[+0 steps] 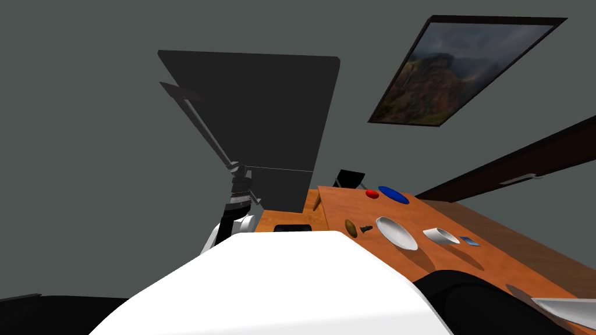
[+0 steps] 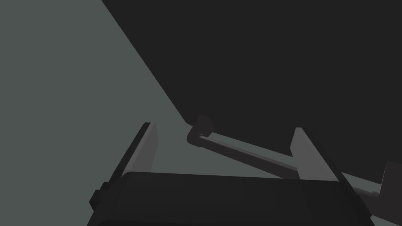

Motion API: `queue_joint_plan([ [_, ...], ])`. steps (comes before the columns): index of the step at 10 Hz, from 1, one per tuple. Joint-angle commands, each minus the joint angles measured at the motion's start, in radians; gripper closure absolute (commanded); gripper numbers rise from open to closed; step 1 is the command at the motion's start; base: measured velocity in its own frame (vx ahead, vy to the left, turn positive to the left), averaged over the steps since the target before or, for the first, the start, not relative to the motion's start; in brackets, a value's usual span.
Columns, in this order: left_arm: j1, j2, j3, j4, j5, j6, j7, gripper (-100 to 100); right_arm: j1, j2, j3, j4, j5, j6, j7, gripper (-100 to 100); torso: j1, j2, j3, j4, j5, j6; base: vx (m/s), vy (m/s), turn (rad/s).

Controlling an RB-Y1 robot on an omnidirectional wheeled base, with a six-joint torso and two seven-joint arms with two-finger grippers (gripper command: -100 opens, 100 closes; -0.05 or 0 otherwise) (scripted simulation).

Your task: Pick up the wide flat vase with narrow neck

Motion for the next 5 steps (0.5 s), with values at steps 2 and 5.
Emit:
queue_joint_plan([
  [2,0.000,0.000,0.000,0.000,0.000,0.000,0.000,0,0.028,-0.060,-0.001,-0.050,0.002,0.016,-0.026,100,0.001,-0.001,0.000,0.000,0.000,0.000,0.027,0.008,-0.114],
  [5,0.000,0.000,0.000,0.000,0.000,0.000,0.000,0,0.034,-0.074,-0.002,-0.062,0.001,0.019,-0.031,0,0.001,-0.001,-0.001,0.000,0.000,-0.001,0.015,0.007,-0.039],
])
